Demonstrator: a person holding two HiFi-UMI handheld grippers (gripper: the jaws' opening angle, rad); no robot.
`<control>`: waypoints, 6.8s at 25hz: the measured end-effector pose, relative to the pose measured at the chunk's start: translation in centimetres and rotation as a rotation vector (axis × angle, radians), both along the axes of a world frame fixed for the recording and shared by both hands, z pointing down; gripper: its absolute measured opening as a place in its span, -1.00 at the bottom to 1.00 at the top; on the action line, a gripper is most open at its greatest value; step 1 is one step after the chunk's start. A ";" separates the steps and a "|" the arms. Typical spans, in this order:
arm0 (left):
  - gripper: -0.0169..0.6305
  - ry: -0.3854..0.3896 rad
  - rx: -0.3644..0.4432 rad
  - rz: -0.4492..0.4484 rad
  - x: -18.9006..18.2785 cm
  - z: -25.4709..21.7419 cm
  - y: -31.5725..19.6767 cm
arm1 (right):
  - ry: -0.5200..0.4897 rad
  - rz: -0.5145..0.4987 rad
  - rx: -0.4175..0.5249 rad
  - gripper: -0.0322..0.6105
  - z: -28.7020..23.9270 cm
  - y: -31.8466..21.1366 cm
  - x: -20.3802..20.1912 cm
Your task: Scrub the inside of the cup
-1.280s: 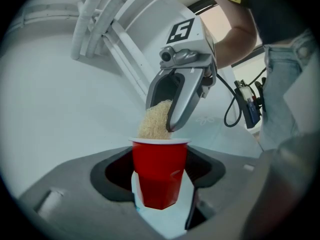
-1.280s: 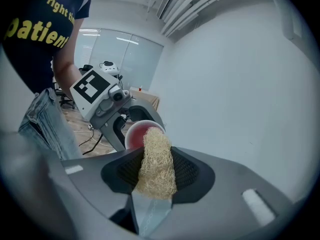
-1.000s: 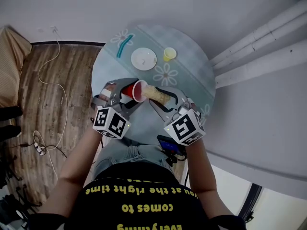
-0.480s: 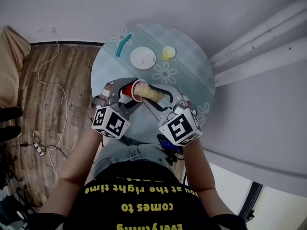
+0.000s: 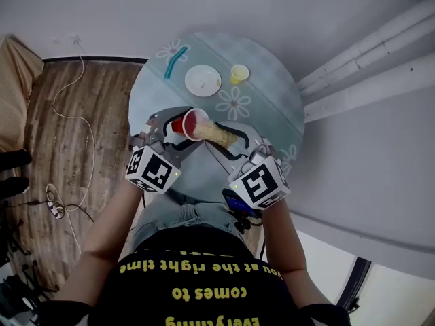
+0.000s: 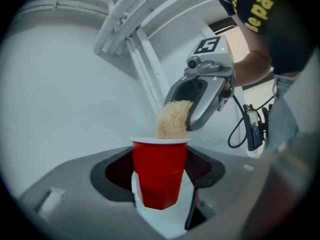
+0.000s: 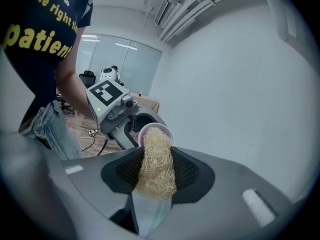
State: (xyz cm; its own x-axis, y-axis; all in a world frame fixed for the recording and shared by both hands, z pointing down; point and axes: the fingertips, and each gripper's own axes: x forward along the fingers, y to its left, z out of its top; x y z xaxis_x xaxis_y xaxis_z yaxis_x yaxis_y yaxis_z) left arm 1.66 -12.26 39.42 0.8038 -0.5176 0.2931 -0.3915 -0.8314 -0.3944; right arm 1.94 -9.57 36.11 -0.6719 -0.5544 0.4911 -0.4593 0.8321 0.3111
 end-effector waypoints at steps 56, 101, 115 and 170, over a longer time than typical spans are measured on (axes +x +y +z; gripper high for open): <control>0.00 0.452 -0.354 0.171 1.2 -3.0 1.2 | -0.140 0.062 0.072 -0.40 -3.7 -0.7 2.7; 0.00 0.807 -0.666 0.296 0.4 -5.4 1.8 | -0.329 0.110 0.050 -0.40 -5.7 -0.9 3.0; 0.00 0.945 -0.800 0.260 -0.6 -4.9 0.0 | -0.359 0.068 0.076 -0.40 -6.8 0.0 0.9; 0.00 1.456 -1.077 0.422 -2.1 -8.5 -0.5 | -0.412 0.098 0.065 -0.41 -6.4 0.1 2.1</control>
